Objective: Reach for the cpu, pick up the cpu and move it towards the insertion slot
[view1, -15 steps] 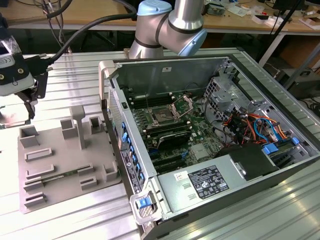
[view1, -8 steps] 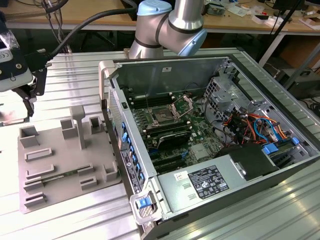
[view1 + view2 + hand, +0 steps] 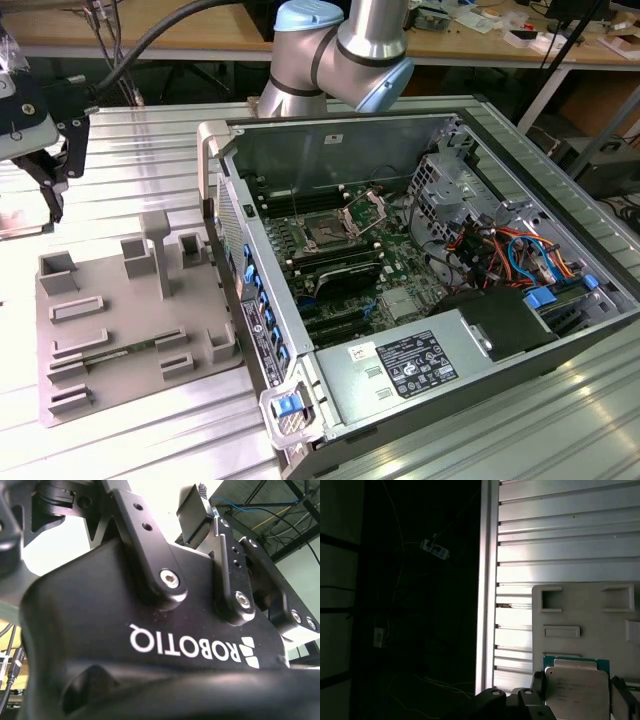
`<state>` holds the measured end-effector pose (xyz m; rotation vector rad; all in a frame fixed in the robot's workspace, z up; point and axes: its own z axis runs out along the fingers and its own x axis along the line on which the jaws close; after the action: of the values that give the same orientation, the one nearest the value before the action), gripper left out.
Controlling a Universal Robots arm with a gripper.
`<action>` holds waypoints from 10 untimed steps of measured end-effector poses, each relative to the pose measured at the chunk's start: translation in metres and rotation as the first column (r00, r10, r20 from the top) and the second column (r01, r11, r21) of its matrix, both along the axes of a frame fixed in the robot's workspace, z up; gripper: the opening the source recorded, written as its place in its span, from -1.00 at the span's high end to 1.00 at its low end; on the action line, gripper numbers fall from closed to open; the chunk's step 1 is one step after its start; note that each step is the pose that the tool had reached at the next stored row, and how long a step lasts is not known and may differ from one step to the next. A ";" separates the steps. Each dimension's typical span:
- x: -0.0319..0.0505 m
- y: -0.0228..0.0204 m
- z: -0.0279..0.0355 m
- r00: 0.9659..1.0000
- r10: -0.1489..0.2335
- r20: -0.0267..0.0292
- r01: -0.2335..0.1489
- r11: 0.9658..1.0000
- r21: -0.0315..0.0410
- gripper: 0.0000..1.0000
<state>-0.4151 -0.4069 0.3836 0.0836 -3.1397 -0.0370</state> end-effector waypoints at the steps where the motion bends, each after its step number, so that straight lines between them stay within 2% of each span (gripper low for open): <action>1: 0.0000 0.0000 0.0020 1.000 0.000 0.000 0.000 1.000 0.000 -0.09; 10: 0.0000 0.0000 0.0193 1.000 0.000 0.000 0.000 1.000 0.000 -0.09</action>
<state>-0.4151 -0.4069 0.4029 0.0836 -3.1397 -0.0370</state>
